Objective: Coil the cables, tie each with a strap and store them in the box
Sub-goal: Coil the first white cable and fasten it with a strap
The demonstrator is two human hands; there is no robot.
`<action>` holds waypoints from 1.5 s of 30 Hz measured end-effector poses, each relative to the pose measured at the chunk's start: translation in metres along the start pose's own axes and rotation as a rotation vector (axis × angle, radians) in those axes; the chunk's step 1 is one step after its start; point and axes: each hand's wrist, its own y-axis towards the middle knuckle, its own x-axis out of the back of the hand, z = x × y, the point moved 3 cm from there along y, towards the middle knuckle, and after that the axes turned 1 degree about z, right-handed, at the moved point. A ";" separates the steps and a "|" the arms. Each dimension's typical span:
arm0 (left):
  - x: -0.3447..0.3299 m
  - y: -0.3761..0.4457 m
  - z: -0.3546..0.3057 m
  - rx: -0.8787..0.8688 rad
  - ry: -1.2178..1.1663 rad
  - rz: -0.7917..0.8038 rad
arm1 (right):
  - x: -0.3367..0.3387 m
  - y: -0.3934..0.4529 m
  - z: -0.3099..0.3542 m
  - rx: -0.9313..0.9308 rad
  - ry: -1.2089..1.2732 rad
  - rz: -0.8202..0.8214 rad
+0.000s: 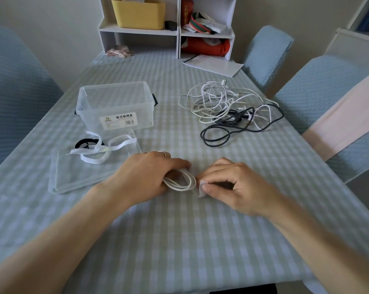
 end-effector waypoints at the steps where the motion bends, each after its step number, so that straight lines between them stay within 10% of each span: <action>1: 0.000 0.000 0.001 -0.005 0.004 -0.002 | 0.000 0.001 0.000 -0.013 0.013 0.028; 6: 0.001 0.000 0.003 0.000 0.005 0.012 | 0.002 0.002 -0.005 -0.221 0.376 0.070; 17: 0.003 -0.005 -0.005 0.005 0.163 -0.029 | -0.014 0.006 0.010 0.037 -0.164 -0.156; 27: -0.003 -0.011 -0.015 0.087 0.381 -0.157 | -0.015 0.005 0.021 -0.037 -0.162 -0.069; 45: 0.010 -0.013 -0.041 0.212 0.373 0.130 | -0.018 0.005 0.025 -0.046 -0.232 0.003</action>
